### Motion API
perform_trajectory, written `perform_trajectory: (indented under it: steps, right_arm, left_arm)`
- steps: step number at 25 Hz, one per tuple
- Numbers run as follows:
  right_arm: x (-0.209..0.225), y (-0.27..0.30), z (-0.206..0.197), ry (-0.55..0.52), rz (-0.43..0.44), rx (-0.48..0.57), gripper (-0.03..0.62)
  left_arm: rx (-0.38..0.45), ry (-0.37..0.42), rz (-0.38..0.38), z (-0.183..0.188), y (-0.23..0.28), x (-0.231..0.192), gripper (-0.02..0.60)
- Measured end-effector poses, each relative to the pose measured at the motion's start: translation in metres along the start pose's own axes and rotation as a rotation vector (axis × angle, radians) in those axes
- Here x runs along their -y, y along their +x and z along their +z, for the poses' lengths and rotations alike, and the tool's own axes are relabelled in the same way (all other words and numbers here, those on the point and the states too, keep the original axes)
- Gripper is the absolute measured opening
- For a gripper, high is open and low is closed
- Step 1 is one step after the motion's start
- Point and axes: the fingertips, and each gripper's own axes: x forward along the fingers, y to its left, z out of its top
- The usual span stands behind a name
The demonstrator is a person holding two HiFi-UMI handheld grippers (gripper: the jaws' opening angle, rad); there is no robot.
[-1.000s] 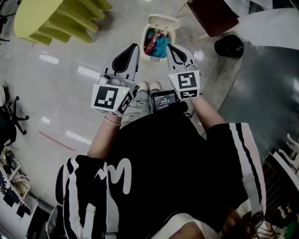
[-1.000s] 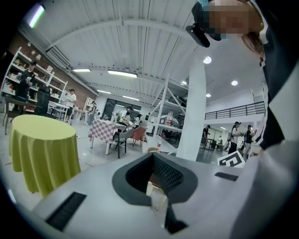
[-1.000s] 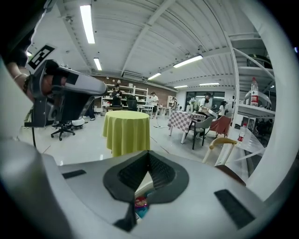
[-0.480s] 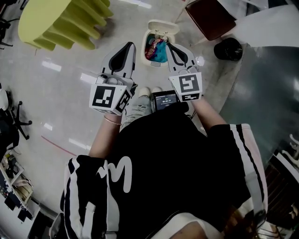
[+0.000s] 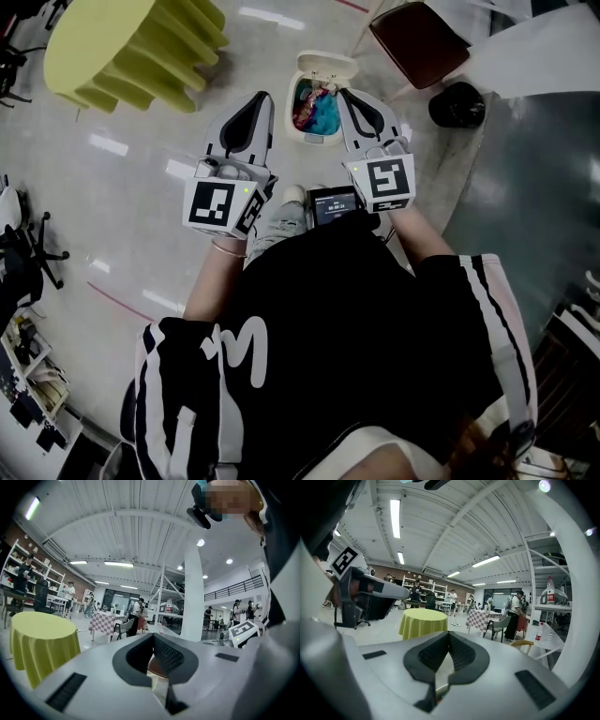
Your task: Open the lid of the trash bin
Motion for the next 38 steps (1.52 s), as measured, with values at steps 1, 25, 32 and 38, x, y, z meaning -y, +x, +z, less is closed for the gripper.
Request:
perform_trajectory:
  steps: [1, 25, 32, 38]
  right_arm:
    - [0.0, -0.001, 0.004, -0.003, 0.004, 0.009, 0.003]
    - [-0.001, -0.025, 0.072, 0.052, 0.023, 0.157, 0.003]
    - [0.001, -0.022, 0.075, 0.061, 0.022, 0.165, 0.003]
    - [0.002, -0.023, 0.078, 0.065, 0.012, 0.18, 0.003]
  left_arm:
    - [0.002, 0.006, 0.002, 0.003, -0.001, 0.001, 0.008]
    - [0.042, 0.074, -0.021, 0.037, -0.007, 0.018, 0.006]
    - [0.048, 0.074, -0.027, 0.04, -0.005, 0.018, 0.008]
    - [0.055, 0.075, -0.032, 0.043, -0.004, 0.018, 0.007]
